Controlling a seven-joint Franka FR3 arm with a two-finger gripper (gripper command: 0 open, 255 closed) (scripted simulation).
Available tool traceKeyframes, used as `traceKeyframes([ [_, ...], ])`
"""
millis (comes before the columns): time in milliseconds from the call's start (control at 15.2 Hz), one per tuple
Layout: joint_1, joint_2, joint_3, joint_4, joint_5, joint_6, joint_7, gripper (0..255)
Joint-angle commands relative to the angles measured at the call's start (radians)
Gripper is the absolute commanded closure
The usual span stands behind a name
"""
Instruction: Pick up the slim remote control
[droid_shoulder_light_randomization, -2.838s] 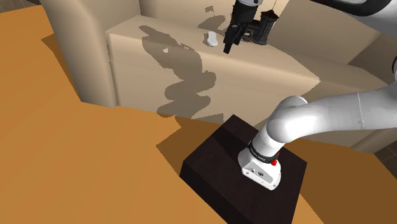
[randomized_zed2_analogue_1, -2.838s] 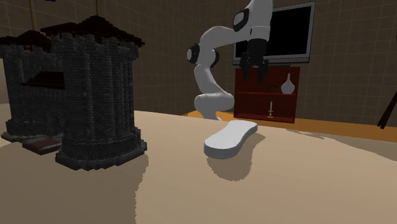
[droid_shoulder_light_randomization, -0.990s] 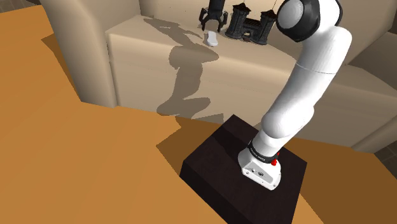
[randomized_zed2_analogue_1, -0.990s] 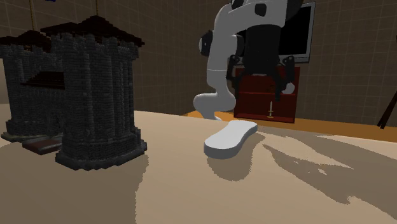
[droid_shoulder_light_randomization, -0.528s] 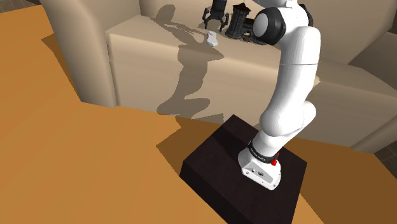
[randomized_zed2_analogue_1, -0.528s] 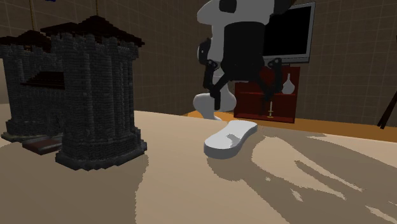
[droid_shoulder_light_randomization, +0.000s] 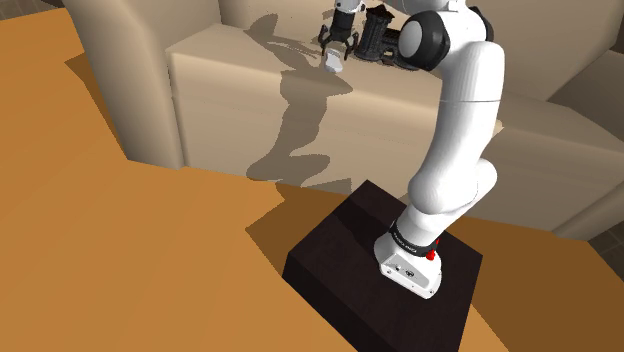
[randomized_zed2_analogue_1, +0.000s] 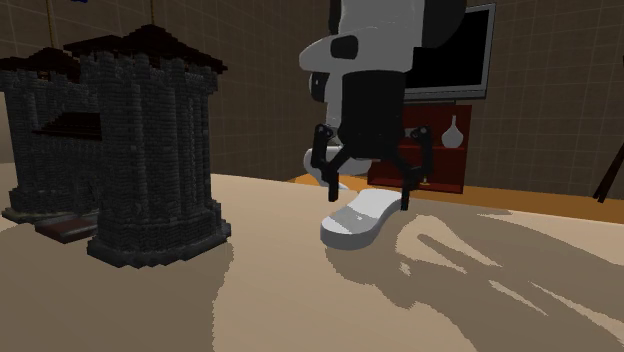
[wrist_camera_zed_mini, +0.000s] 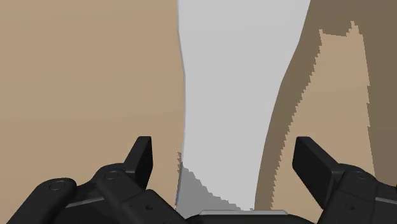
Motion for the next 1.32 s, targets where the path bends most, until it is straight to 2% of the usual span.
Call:
traceKeyframes([
  [0, 0.0, -0.001, 0.0, -0.013, 0.0, 0.013, -0.001, 0],
  [66, 0.0, -0.005, 0.0, -0.021, -0.001, 0.017, -0.001, 255],
  [660, 0.0, -0.001, 0.0, -0.013, 0.0, 0.013, -0.001, 255],
  [1254, -0.014, 0.049, 0.0, 0.188, 0.007, -0.139, 0.0, 255],
])
